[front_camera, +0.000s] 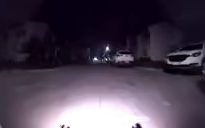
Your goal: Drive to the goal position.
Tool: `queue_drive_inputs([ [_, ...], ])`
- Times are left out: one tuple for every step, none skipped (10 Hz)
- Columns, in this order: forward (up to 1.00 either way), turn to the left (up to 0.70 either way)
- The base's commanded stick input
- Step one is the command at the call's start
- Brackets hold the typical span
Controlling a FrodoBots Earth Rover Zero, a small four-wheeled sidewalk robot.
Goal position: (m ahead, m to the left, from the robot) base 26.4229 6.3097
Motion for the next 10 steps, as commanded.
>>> queue_drive_inputs([
  [0.85, 0.0],
  [0.85, 0.0],
  [0.85, 0.0],
  [0.85, 0.0],
  [0.85, 0.0],
  [0.85, 0.0],
  [0.85, 0.0],
  [0.85, 0.0],
  [0.85, 0.0],
  [0.85, 0.0],
])
